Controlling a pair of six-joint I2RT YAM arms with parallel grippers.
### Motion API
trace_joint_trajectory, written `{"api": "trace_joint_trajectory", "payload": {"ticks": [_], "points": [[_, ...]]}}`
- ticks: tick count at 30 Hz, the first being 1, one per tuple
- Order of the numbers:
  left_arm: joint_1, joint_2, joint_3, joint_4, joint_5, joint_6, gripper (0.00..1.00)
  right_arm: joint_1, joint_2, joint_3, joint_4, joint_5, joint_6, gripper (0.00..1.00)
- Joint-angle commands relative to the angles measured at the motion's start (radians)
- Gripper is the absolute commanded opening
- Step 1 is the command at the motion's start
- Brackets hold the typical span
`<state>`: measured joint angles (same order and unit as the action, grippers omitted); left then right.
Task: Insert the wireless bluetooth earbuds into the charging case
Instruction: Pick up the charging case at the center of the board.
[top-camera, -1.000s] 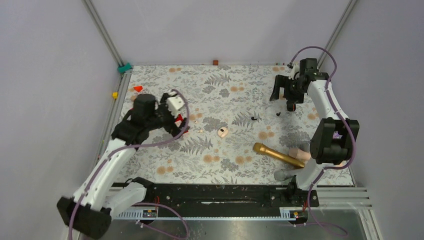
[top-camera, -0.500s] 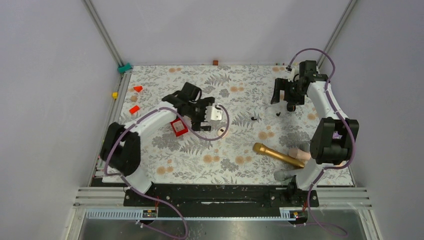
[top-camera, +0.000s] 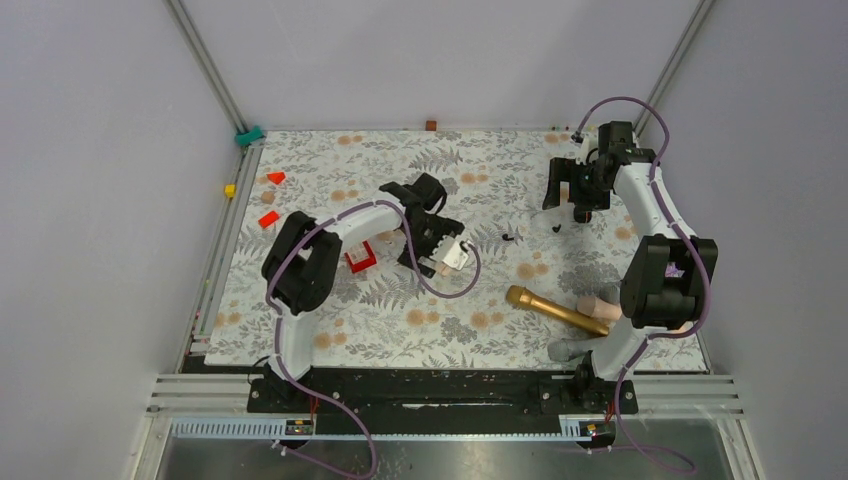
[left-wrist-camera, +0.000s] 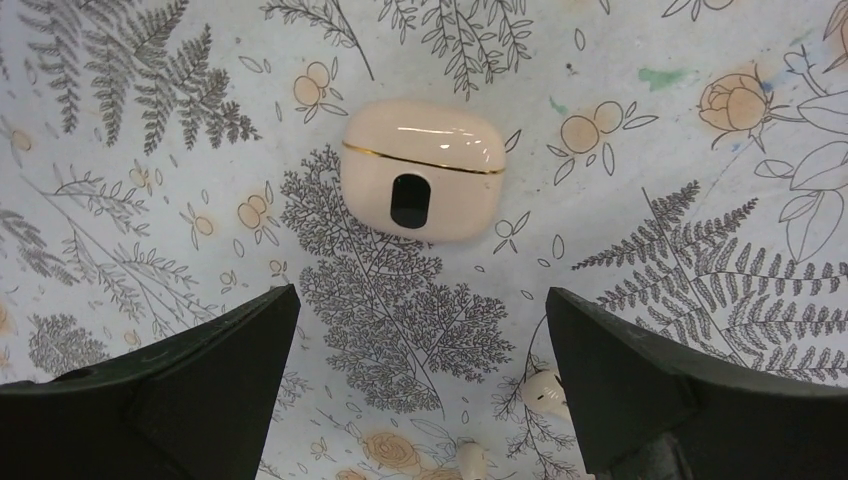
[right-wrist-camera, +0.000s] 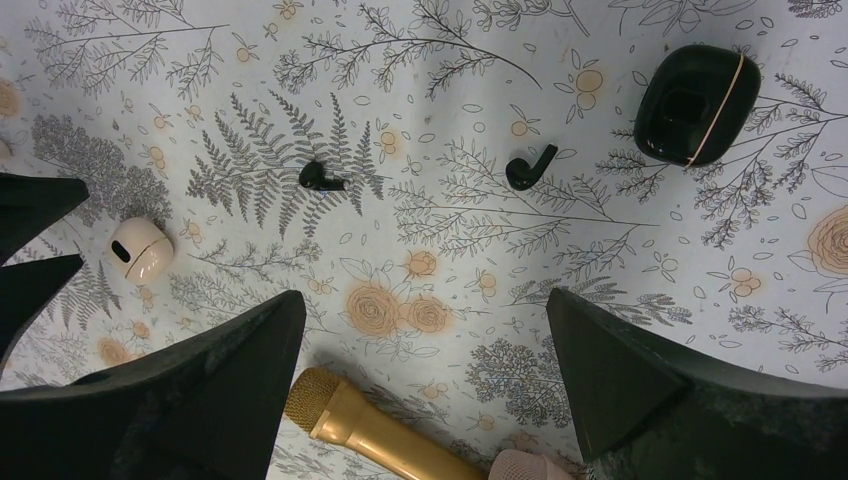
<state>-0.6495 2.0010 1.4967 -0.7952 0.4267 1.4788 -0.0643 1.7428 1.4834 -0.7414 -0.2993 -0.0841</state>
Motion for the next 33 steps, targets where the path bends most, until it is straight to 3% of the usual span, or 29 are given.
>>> {"api": "trace_joint_trajectory", "payload": {"ticks": [1,8,12,21,33], "points": [[-0.042,0.046,0.090,-0.076,-0.032,0.085,0.98,0.001,-0.043,0.023,0.002,-0.025,0.003,0.99],[-0.113,0.099,0.118,-0.109,-0.049,0.059,0.97,0.000,-0.082,-0.002,0.008,0.004,-0.015,1.00],[-0.126,0.135,0.118,-0.114,-0.094,0.056,0.88,0.000,-0.078,0.012,0.004,-0.060,0.003,0.99],[-0.153,0.130,0.075,-0.098,-0.139,0.025,0.73,0.001,-0.079,-0.015,0.026,-0.029,-0.005,0.99],[-0.155,0.108,0.014,-0.011,-0.182,0.002,0.85,0.001,-0.081,-0.020,0.024,-0.033,-0.010,1.00]]}}
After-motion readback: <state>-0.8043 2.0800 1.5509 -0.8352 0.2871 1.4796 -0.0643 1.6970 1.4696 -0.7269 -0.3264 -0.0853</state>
